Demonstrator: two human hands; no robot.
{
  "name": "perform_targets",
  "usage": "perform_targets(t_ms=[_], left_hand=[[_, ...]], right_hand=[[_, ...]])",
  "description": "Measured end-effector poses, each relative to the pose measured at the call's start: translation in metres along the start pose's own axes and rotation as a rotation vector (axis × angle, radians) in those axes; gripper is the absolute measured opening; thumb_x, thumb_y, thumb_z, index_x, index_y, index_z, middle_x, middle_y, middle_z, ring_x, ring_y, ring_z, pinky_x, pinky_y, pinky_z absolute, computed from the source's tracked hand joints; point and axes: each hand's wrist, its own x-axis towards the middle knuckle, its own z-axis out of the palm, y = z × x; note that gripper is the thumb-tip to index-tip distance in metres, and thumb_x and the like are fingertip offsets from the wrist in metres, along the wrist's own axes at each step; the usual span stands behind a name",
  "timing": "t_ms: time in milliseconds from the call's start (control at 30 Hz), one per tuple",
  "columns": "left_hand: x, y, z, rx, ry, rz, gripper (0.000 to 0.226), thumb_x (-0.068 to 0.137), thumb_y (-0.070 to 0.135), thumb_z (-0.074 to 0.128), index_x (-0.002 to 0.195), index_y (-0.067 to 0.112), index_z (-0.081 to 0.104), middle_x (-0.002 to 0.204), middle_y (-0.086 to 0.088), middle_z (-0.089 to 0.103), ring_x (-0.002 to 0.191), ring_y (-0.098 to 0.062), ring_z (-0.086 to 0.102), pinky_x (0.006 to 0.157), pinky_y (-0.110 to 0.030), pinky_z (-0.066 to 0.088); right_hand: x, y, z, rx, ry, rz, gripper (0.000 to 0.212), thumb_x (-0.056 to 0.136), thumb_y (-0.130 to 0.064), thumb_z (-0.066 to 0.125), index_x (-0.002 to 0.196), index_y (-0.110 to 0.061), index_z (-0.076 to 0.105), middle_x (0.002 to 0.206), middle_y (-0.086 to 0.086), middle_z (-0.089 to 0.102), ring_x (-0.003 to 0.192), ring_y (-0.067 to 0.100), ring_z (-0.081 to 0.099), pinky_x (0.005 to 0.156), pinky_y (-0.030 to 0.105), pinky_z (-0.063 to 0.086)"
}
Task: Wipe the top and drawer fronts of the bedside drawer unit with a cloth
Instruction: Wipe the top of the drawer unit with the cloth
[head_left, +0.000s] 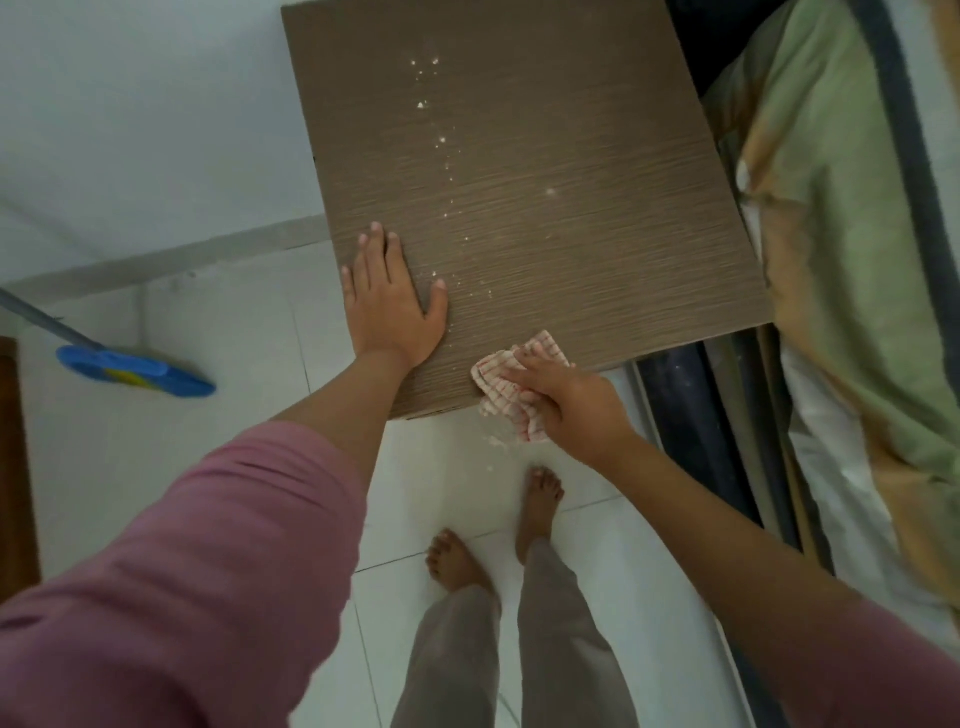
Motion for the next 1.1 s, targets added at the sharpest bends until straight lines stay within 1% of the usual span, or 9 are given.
perform_targets(t_ms=[133, 333, 567, 700, 800, 867, 933, 1000, 1100], left_hand=[[-0.002, 0.0, -0.002, -0.009, -0.038, -0.001, 0.072, 0.093, 0.048, 0.038, 0.148, 0.004, 0.02, 0.157, -0.012, 0.012, 0.144, -0.027, 0.008, 0.115, -0.045, 0.003], [-0.002, -0.005, -0.01, -0.071, -0.1, 0.037, 0.074, 0.092, 0.046, 0.045, 0.147, 0.004, 0.019, 0.157, -0.013, 0.01, 0.145, -0.028, 0.006, 0.115, -0.047, 0.004], [0.036, -0.017, -0.018, -0.103, -0.046, 0.09, 0.074, 0.092, 0.04, 0.05, 0.146, 0.001, 0.02, 0.157, -0.015, 0.009, 0.145, -0.03, 0.005, 0.114, -0.045, 0.004], [0.084, -0.017, -0.022, -0.077, 0.008, 0.07, 0.069, 0.093, 0.039, 0.048, 0.145, 0.0, 0.024, 0.156, -0.017, 0.012, 0.144, -0.031, 0.008, 0.113, -0.047, 0.005], [0.121, -0.011, -0.02, -0.043, -0.002, 0.034, 0.068, 0.094, 0.041, 0.044, 0.146, 0.001, 0.023, 0.157, -0.016, 0.011, 0.144, -0.031, 0.008, 0.113, -0.047, 0.006], [0.135, -0.008, -0.016, 0.017, -0.039, 0.007, 0.07, 0.095, 0.045, 0.039, 0.147, 0.003, 0.019, 0.157, -0.015, 0.009, 0.144, -0.03, 0.007, 0.114, -0.049, 0.008], [0.14, -0.006, -0.011, 0.069, -0.052, -0.015, 0.072, 0.094, 0.048, 0.037, 0.148, 0.004, 0.017, 0.158, -0.013, 0.008, 0.145, -0.028, 0.008, 0.115, -0.047, 0.008], [0.14, -0.007, -0.01, 0.064, -0.052, -0.026, 0.073, 0.093, 0.049, 0.039, 0.148, 0.005, 0.019, 0.158, -0.012, 0.01, 0.144, -0.027, 0.009, 0.115, -0.046, 0.009], [0.141, -0.009, -0.011, 0.058, -0.068, -0.035, 0.074, 0.091, 0.05, 0.041, 0.147, 0.006, 0.021, 0.158, -0.01, 0.011, 0.144, -0.026, 0.01, 0.115, -0.046, 0.012]], right_hand=[[-0.015, -0.006, -0.024, 0.063, -0.009, 0.029, 0.041, 0.086, -0.001, 0.054, 0.122, -0.018, 0.062, 0.128, 0.003, 0.059, 0.117, 0.02, 0.057, 0.098, 0.023, 0.04], [-0.001, -0.018, -0.042, 0.206, 0.193, 0.086, 0.037, 0.09, -0.004, 0.056, 0.124, -0.018, 0.06, 0.129, 0.002, 0.058, 0.12, 0.005, 0.048, 0.102, 0.011, 0.033], [0.085, -0.015, -0.061, 0.25, 0.36, 0.14, 0.037, 0.093, -0.008, 0.051, 0.127, -0.02, 0.057, 0.134, 0.002, 0.055, 0.124, 0.011, 0.049, 0.104, 0.028, 0.04], [0.148, -0.002, -0.08, 0.32, 0.467, 0.257, 0.032, 0.095, -0.016, 0.051, 0.126, -0.016, 0.058, 0.122, 0.005, 0.064, 0.111, 0.016, 0.059, 0.097, 0.031, 0.048], [0.196, 0.007, -0.101, 0.398, 0.537, 0.322, 0.031, 0.095, -0.015, 0.052, 0.124, -0.01, 0.059, 0.112, 0.0, 0.065, 0.102, 0.007, 0.058, 0.083, 0.004, 0.042], [0.228, 0.015, -0.114, 0.414, 0.564, 0.352, 0.031, 0.095, -0.014, 0.051, 0.124, -0.009, 0.059, 0.109, -0.003, 0.063, 0.098, 0.003, 0.056, 0.074, -0.004, 0.037], [0.262, 0.028, -0.124, 0.368, 0.599, 0.358, 0.03, 0.095, -0.016, 0.051, 0.123, -0.01, 0.06, 0.114, 0.002, 0.065, 0.102, 0.008, 0.058, 0.082, 0.004, 0.042], [0.294, 0.039, -0.131, 0.297, 0.631, 0.366, 0.031, 0.095, -0.02, 0.049, 0.124, -0.013, 0.06, 0.119, 0.005, 0.065, 0.108, 0.014, 0.059, 0.093, 0.021, 0.045], [0.337, 0.051, -0.137, 0.204, 0.68, 0.372, 0.033, 0.096, -0.022, 0.047, 0.125, -0.016, 0.059, 0.124, 0.005, 0.063, 0.114, 0.019, 0.057, 0.097, 0.025, 0.041]])
